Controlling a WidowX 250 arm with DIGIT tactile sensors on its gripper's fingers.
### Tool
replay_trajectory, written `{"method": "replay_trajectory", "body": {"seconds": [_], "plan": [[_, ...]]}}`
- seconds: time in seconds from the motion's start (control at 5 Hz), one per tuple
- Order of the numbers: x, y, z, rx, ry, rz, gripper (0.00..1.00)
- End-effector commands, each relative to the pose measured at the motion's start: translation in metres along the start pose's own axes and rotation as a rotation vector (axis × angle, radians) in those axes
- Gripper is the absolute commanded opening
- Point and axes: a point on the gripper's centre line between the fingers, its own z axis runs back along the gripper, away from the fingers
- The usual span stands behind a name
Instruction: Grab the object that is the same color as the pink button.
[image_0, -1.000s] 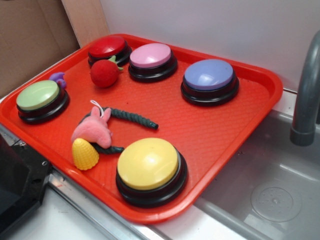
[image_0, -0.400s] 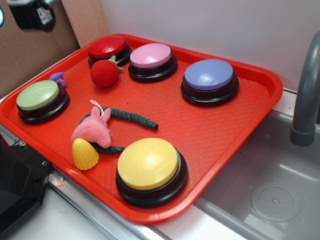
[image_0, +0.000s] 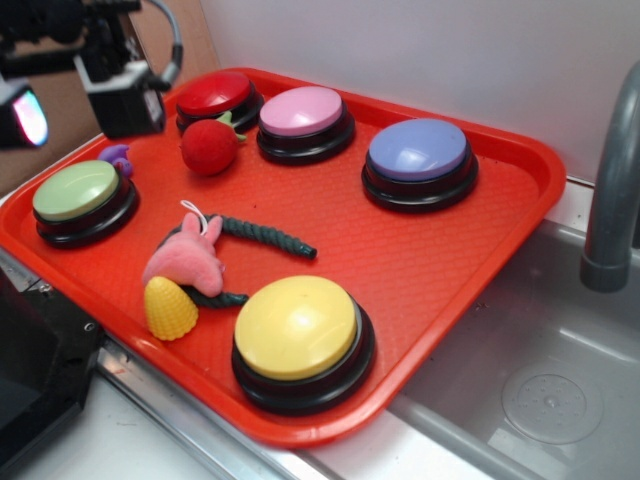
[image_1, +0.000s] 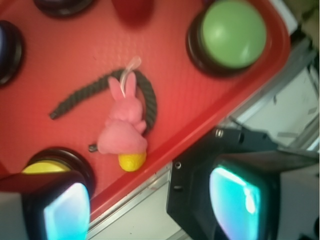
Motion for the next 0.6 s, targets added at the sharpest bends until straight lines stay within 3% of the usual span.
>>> {"method": "replay_trajectory", "body": {"seconds": [0.0, 0.4], "plan": [[0.003, -0.011, -0.039, -0.008, -0.051, 0.09, 1.0], [0.017, -0.026, -0.064, 0.035, -0.068, 0.09, 1.0]]}}
